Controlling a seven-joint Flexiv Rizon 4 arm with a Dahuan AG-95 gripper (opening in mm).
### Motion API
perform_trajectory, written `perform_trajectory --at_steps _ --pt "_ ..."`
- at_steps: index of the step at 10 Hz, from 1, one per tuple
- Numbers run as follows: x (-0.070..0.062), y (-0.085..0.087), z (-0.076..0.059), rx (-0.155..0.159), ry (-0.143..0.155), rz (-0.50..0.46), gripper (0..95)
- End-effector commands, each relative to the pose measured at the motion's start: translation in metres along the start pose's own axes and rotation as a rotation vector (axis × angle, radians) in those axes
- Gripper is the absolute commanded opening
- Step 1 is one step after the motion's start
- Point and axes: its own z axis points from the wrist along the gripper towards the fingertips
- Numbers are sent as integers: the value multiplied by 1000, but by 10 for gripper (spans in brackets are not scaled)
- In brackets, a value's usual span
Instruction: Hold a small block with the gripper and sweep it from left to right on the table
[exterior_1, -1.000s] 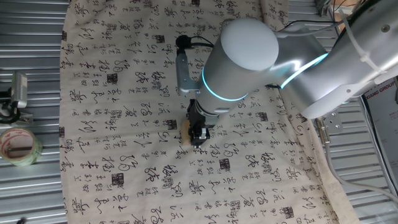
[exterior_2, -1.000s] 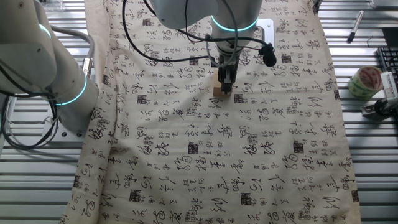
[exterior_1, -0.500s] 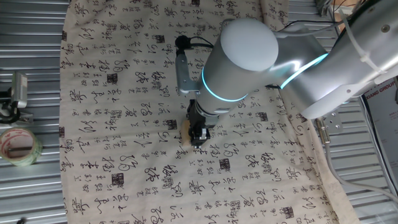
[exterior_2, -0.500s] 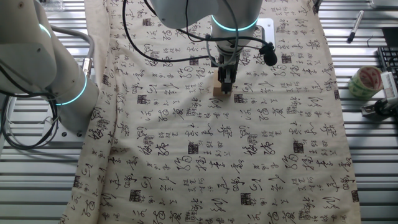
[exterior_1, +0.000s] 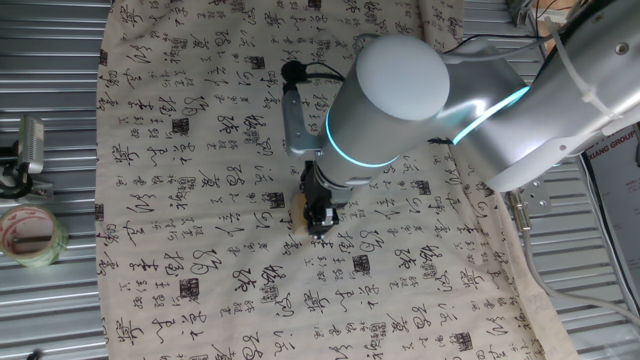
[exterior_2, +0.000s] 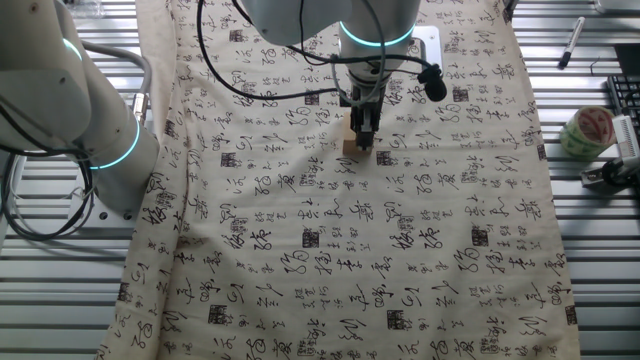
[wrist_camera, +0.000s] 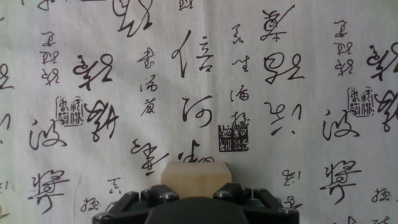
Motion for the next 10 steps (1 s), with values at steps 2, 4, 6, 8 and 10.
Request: perform_trajectory --at_steps 2,4,6,8,10 --pt "0 -1 13 -5 6 0 570" --pt "0 -1 13 -7 6 3 570" --pt "0 -1 13 -9 13 3 760" --pt "0 -1 13 -11 16 3 760" --pt "0 -1 13 -17 13 4 760"
